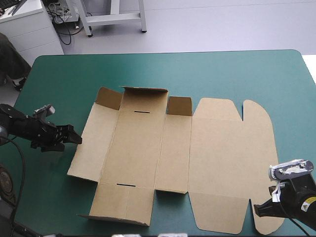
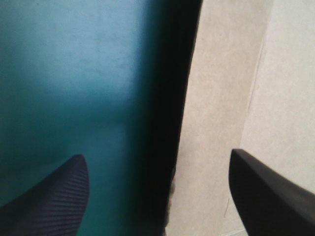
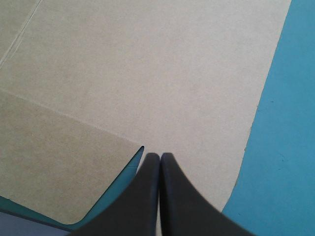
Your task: Fold the box
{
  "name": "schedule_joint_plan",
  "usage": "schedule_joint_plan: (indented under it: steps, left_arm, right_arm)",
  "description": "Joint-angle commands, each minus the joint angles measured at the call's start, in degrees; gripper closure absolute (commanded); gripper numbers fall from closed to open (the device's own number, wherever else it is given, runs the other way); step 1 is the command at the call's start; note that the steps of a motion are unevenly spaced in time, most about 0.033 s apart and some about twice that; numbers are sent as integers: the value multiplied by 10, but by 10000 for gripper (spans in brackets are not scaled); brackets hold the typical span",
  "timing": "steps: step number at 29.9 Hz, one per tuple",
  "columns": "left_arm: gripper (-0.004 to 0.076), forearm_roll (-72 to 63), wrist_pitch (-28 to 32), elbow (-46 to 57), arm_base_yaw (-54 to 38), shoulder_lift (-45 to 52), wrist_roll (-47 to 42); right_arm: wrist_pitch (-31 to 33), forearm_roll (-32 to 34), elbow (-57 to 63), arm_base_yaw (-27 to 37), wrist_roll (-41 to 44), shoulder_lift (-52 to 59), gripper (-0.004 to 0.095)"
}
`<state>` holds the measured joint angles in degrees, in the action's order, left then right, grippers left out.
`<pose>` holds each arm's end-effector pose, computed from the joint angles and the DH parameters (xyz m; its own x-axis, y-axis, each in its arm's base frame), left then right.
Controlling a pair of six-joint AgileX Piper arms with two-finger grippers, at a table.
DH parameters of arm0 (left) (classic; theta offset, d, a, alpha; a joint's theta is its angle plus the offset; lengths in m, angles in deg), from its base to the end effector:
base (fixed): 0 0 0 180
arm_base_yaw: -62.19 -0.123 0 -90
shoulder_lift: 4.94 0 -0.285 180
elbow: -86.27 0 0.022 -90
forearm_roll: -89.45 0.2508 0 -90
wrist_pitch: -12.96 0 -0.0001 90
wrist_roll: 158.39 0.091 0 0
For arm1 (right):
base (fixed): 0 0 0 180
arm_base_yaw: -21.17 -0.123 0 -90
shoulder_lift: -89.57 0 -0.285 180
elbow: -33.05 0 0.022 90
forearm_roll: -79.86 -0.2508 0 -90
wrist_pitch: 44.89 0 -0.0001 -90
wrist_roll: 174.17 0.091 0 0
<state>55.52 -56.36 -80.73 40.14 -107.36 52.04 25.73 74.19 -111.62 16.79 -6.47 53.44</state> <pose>0.2921 0.0670 0.2360 -0.9823 -0.1278 -0.1373 -0.0418 0.8627 -0.5041 0.0555 0.0128 0.3202 -0.7486 -0.2378 -0.6189 -0.2731 0.9612 -0.0391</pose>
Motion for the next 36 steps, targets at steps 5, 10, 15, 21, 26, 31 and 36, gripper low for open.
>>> schedule_joint_plan:
  steps: [5,10,15,21,26,31,36]
  left_arm:
    - [165,-75,-55,44,1,23,41]
    - [165,-95,-55,81,20,23,72]
    - [165,-104,-55,88,65,21,98]
    - [167,-105,-55,88,94,21,112]
    - [241,-106,-55,84,92,21,107]
    - [449,-106,-54,62,92,21,79]
    - [627,-104,-54,52,92,21,67]
  right_arm:
    - [-27,-1,-12,5,-2,-5,931]
    - [-30,-2,-12,5,-2,-5,931]
    - [-31,-1,-12,2,-2,-5,931]
    - [-31,-1,-12,2,-1,-5,931]
    - [-31,-1,-12,2,-1,-5,931]
    - [-31,-1,-12,2,-1,-5,931]
    - [-30,-1,-12,2,-1,-5,931]
